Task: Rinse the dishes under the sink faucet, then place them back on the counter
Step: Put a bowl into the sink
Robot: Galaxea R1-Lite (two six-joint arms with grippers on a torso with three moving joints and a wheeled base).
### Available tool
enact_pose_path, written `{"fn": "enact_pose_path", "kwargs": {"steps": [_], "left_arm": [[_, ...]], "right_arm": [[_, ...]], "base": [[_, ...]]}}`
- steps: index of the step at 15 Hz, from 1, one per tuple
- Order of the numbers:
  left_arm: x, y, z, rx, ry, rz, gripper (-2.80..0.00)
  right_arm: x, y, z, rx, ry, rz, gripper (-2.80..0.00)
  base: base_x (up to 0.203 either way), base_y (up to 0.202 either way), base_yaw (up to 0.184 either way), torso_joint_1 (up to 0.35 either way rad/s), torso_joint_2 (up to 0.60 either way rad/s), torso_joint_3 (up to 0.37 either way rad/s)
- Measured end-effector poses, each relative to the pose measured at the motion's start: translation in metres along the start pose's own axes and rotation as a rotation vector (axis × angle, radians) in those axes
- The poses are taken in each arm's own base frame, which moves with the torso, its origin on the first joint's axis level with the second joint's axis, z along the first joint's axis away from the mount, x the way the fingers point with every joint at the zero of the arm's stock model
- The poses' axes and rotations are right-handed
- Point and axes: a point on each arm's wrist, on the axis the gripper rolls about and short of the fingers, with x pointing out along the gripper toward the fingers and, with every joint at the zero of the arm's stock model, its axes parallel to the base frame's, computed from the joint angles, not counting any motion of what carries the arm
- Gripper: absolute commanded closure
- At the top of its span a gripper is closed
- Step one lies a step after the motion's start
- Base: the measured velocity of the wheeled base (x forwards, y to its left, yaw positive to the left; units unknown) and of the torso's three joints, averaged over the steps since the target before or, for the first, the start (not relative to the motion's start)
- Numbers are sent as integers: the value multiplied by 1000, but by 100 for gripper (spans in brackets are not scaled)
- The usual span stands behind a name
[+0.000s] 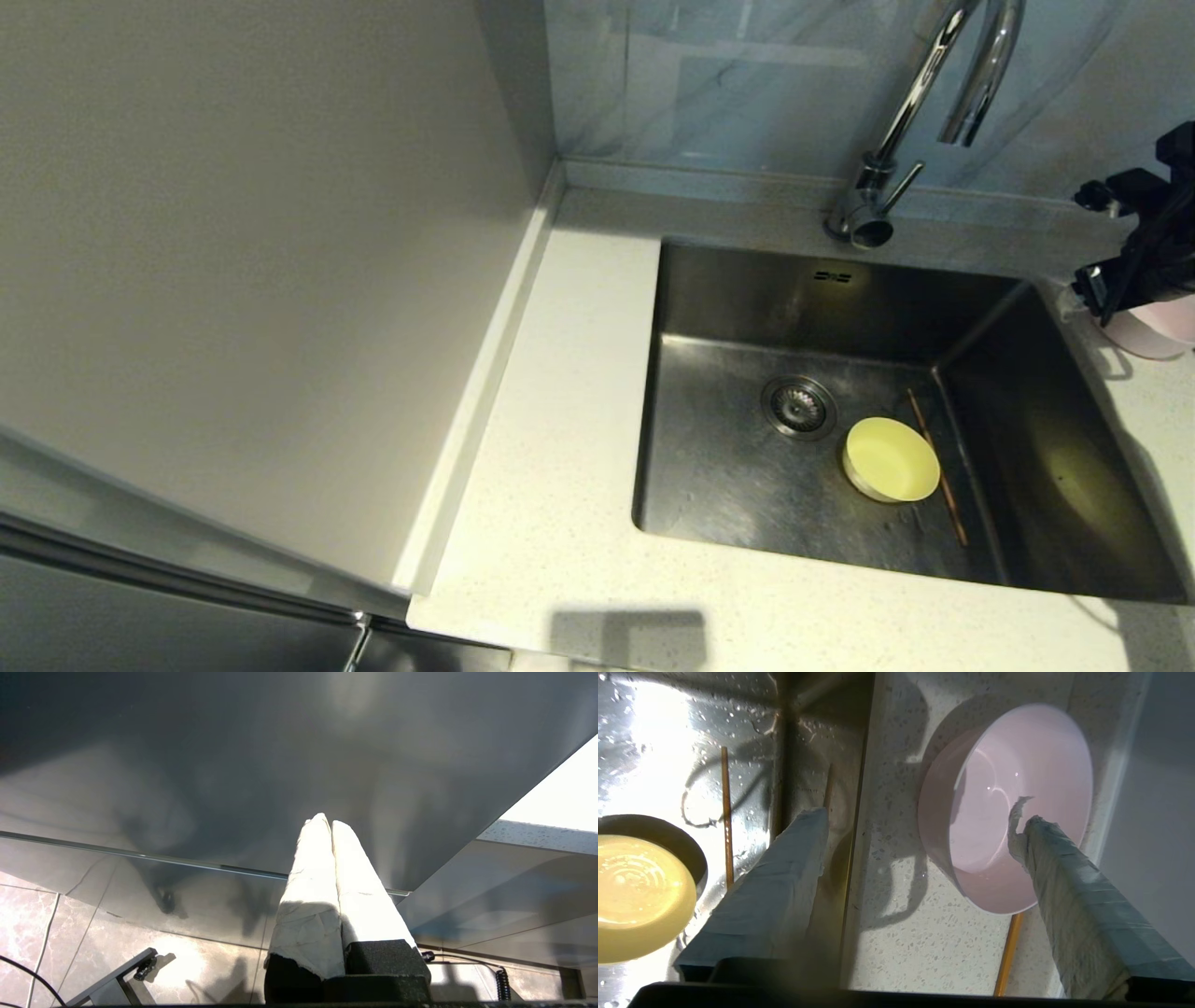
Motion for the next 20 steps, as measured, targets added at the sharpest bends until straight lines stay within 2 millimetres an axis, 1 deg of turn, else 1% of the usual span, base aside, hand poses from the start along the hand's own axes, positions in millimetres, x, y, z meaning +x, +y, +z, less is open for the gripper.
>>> {"fn": "enact_pose_path", "kwargs": {"steps": [9, 10, 15, 20], "left_arm": [[0, 0, 0, 0, 0, 0, 0], [0, 0, 0, 0, 0, 0, 0], [0, 0, 0, 1, 0, 0, 0], [0, 0, 0, 0, 0, 0, 0]], "right_arm": [[18, 3, -7, -7, 39, -7, -280], [20, 3, -8, -7, 43, -7, 0], [26, 0, -11, -4, 55, -13, 0], [26, -4, -6, 11, 2, -37, 0]], "base": [[0, 0, 0, 0, 0, 0], [0, 0, 0, 0, 0, 0], [0, 0, 0, 0, 0, 0], [0, 0, 0, 0, 0, 0]]}}
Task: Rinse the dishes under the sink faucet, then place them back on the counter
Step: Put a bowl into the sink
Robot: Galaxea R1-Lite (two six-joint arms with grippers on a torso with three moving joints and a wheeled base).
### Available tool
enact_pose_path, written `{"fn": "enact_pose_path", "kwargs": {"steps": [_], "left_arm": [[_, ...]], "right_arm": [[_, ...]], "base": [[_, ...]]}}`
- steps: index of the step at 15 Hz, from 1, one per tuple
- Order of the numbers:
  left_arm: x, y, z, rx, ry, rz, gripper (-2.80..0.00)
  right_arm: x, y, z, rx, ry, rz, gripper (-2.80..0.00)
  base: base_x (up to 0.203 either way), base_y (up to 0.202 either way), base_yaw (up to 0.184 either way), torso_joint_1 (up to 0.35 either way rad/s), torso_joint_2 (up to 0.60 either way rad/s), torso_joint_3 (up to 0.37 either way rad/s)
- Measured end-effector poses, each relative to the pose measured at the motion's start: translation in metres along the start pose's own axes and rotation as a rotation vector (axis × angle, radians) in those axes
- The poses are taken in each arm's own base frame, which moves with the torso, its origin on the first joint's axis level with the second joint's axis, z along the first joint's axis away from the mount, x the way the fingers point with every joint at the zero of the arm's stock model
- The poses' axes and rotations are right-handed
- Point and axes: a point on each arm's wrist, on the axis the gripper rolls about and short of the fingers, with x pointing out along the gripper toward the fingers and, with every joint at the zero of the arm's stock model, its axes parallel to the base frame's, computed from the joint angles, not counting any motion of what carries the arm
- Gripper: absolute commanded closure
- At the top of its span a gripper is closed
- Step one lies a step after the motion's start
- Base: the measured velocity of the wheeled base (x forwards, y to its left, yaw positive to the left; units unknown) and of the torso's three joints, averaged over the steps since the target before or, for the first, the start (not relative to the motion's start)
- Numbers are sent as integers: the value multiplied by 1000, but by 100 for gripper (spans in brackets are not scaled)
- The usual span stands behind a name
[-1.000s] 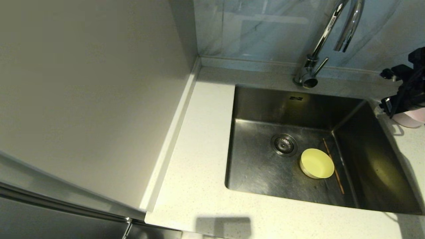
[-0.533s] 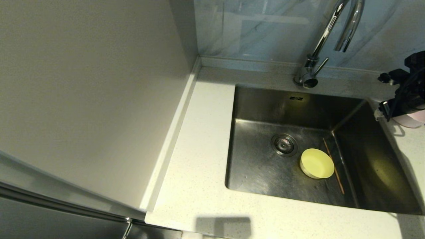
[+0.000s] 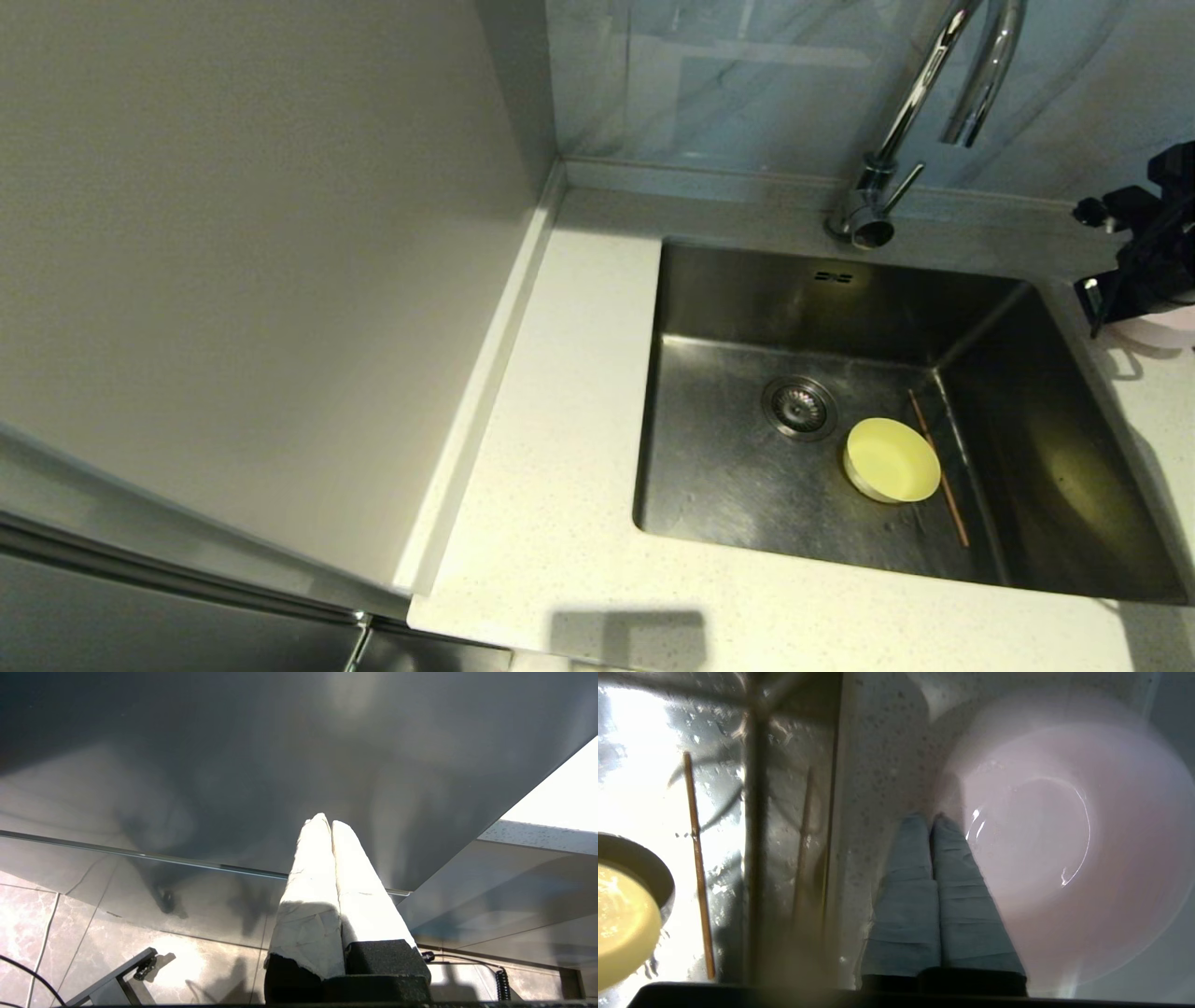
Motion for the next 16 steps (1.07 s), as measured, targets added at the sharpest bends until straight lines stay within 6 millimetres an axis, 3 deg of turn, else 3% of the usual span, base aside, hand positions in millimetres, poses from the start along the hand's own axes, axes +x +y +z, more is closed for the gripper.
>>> {"fn": "enact_pose_path", "kwargs": {"steps": [4, 7, 10, 16], "left_arm": [[0, 0, 0, 0, 0, 1, 0], [0, 0, 0, 0, 0, 0, 0], [0, 0, 0, 0, 0, 0, 0], [0, 0, 0, 0, 0, 0, 0]], "right_arm": [[-11, 1, 4, -1, -22, 13, 0], [-30, 13, 12, -9, -60, 44, 0], [-54, 42, 16, -17, -83, 121, 0], [-92, 127, -12, -156, -18, 315, 0]], "base": [[0, 0, 0, 0, 0, 0], [0, 0, 0, 0, 0, 0], [0, 0, 0, 0, 0, 0], [0, 0, 0, 0, 0, 0]]}}
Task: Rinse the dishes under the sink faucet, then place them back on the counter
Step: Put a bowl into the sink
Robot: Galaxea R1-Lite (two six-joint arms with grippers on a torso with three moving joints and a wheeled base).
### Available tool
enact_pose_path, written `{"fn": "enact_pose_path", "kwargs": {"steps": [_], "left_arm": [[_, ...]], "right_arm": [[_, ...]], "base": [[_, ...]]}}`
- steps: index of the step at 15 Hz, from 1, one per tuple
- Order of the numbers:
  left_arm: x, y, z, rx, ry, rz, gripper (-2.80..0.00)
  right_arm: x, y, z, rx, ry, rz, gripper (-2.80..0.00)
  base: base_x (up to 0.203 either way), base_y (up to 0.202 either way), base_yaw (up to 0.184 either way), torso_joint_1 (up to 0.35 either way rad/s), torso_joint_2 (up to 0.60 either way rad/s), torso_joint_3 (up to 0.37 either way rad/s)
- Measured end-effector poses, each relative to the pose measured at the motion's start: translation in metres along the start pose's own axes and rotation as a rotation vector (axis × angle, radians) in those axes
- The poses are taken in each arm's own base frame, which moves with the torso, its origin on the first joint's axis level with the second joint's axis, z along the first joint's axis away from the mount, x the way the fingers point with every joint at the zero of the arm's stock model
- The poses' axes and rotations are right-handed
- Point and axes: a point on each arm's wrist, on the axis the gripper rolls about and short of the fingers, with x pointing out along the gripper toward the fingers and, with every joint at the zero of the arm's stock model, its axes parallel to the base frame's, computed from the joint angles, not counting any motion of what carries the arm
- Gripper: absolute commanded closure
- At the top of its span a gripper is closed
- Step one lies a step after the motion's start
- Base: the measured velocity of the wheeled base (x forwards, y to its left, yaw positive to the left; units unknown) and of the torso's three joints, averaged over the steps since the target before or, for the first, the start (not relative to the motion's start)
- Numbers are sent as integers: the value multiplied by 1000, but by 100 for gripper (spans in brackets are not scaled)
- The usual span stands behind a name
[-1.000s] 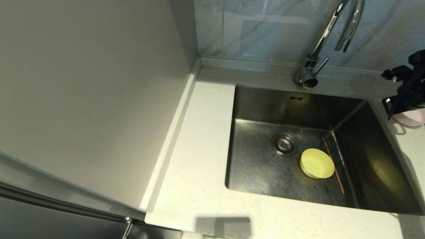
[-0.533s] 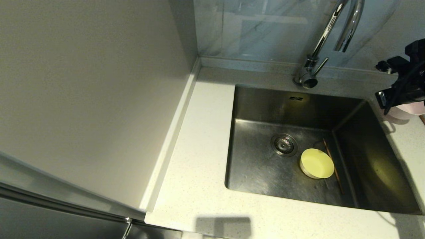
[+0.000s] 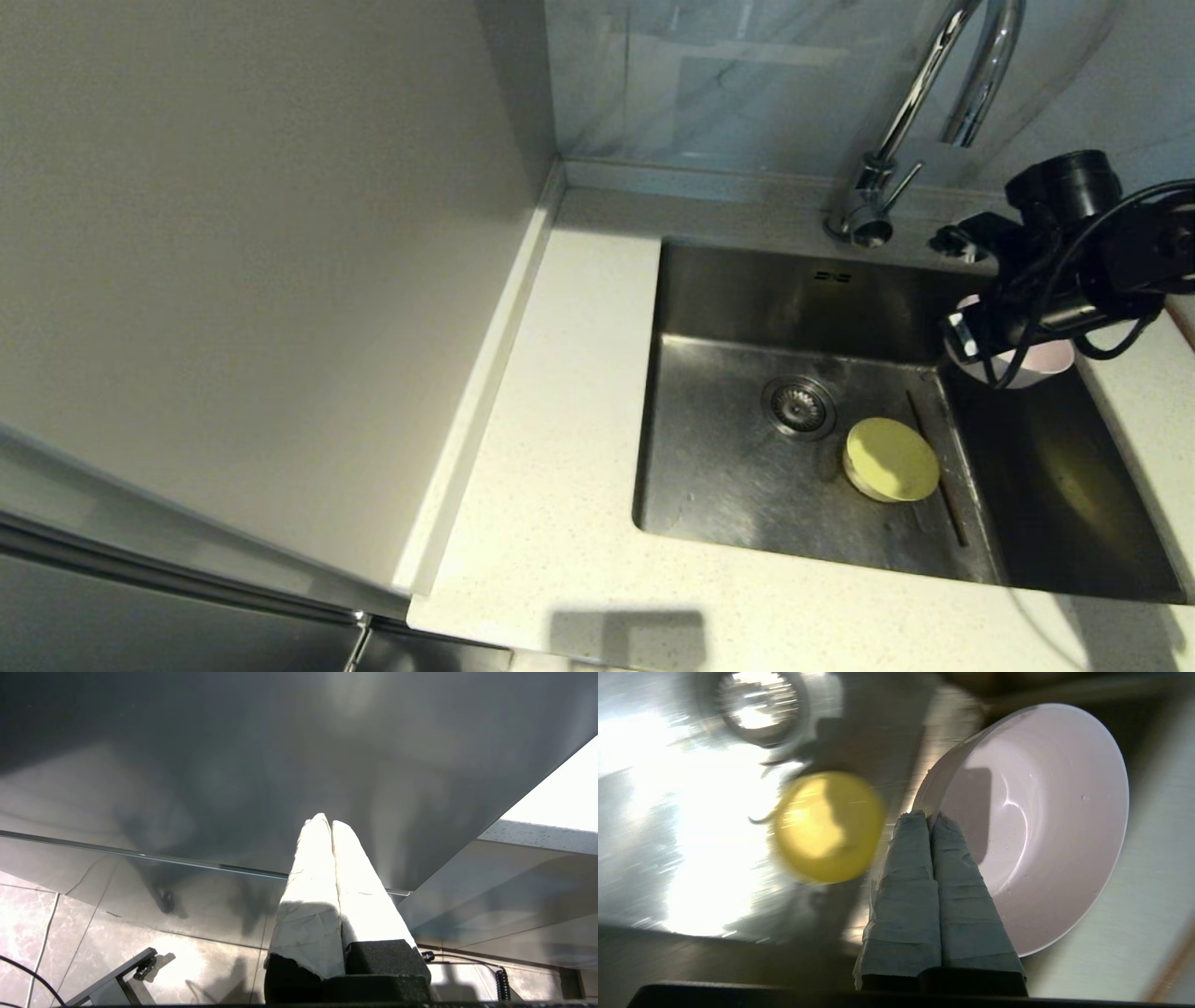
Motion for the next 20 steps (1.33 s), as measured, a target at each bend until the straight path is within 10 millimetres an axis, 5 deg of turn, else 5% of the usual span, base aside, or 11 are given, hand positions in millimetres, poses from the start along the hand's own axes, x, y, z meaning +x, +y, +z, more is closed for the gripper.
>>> {"fn": "enact_pose_path", "kwargs": {"steps": [6, 12, 18, 19, 20], "left_arm": [[0, 0, 0, 0, 1, 1, 0], [0, 0, 0, 0, 0, 0, 0], [0, 0, 0, 0, 0, 0, 0], [0, 0, 0, 0, 0, 0, 0], [0, 0, 0, 0, 0, 0, 0]], "right_arm": [[10, 85, -12, -130, -5, 88, 0], [43, 161, -3, -247, -113, 82, 0], [69, 189, -30, -287, -27, 103, 0], [71, 191, -31, -284, -27, 102, -262], [73, 192, -32, -281, -32, 99, -280]], "base": [[0, 0, 0, 0, 0, 0], [0, 0, 0, 0, 0, 0], [0, 0, 0, 0, 0, 0], [0, 0, 0, 0, 0, 0], [0, 0, 0, 0, 0, 0]]}}
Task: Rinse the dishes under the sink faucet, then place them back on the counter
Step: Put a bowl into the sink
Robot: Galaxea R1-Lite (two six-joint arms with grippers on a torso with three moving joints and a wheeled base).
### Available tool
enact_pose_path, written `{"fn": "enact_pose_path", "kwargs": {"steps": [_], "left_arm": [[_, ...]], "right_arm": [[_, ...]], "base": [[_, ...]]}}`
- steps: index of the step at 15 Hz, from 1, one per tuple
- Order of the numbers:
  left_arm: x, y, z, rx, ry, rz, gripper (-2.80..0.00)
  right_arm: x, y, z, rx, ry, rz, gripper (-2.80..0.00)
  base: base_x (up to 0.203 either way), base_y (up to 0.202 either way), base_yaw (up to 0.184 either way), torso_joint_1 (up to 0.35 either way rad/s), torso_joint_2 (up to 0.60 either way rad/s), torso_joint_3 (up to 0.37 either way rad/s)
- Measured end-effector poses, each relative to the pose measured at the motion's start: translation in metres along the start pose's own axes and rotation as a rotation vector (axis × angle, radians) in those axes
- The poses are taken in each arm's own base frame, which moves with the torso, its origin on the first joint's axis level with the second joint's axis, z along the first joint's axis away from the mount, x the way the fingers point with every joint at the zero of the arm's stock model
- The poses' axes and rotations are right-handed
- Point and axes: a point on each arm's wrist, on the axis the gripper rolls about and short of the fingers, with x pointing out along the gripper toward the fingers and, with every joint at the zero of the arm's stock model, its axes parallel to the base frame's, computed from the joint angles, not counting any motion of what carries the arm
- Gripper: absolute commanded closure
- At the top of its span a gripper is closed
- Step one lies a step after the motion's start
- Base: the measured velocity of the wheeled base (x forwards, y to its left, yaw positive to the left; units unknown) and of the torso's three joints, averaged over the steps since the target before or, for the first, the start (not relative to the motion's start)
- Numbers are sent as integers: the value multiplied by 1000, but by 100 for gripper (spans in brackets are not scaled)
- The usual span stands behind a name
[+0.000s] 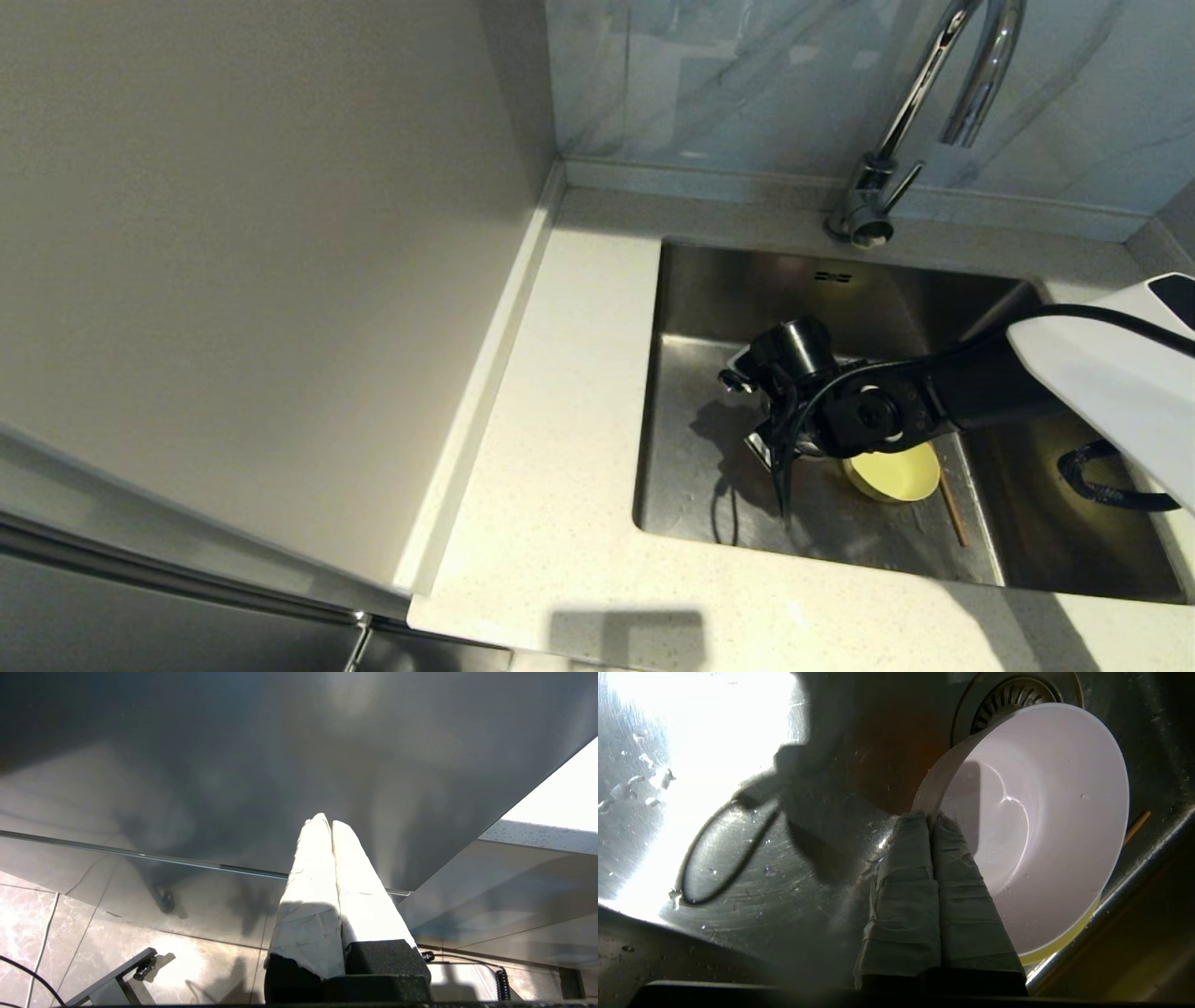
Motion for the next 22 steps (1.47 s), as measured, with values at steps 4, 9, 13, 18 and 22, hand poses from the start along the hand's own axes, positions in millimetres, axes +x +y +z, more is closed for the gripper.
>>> {"fn": "enact_pose_path", "kwargs": {"steps": [4, 9, 13, 18, 22], "left_arm": [[0, 0, 0, 0, 0, 0, 0], [0, 0, 0, 0, 0, 0, 0], [0, 0, 0, 0, 0, 0, 0], [0, 0, 0, 0, 0, 0, 0], [0, 0, 0, 0, 0, 0, 0]], "right_arm": [[7, 5, -2, -5, 9, -9, -280], [-13, -10, 6, 18, -29, -32, -280], [-81, -71, 7, 82, -84, -73, -280], [-179, -186, -34, 226, 72, -100, -280], [-221, -214, -65, 313, 267, -132, 0]], "base": [[0, 0, 0, 0, 0, 0], [0, 0, 0, 0, 0, 0], [0, 0, 0, 0, 0, 0], [0, 0, 0, 0, 0, 0], [0, 0, 0, 0, 0, 0]]}}
